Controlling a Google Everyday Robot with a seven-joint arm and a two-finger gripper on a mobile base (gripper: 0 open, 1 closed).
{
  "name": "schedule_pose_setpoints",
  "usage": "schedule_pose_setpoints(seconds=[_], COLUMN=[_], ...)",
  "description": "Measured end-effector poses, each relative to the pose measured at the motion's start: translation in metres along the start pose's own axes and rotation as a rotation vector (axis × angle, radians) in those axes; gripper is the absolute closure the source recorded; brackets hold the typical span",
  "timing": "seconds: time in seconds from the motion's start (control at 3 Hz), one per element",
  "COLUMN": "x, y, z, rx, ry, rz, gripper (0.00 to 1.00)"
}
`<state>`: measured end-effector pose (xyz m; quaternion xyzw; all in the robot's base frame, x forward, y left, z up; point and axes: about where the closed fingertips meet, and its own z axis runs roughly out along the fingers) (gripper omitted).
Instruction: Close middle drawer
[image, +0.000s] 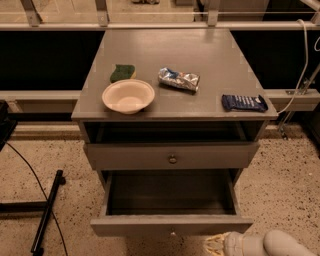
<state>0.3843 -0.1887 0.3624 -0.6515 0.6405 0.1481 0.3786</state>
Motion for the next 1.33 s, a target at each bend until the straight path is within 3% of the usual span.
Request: schedule_pose_setpoints(seconds=[0.67,1.0,1.33], x=[0.018,0.018,0.017], y=[-0.074,-0.074,-0.073], z=[0.065,0.066,0.067], rx=[0.060,0.059,0.057], ry=[0.040,0.039,0.037], rz=[0.054,0.054,0.054], gripper=[1.00,0.98,0.76])
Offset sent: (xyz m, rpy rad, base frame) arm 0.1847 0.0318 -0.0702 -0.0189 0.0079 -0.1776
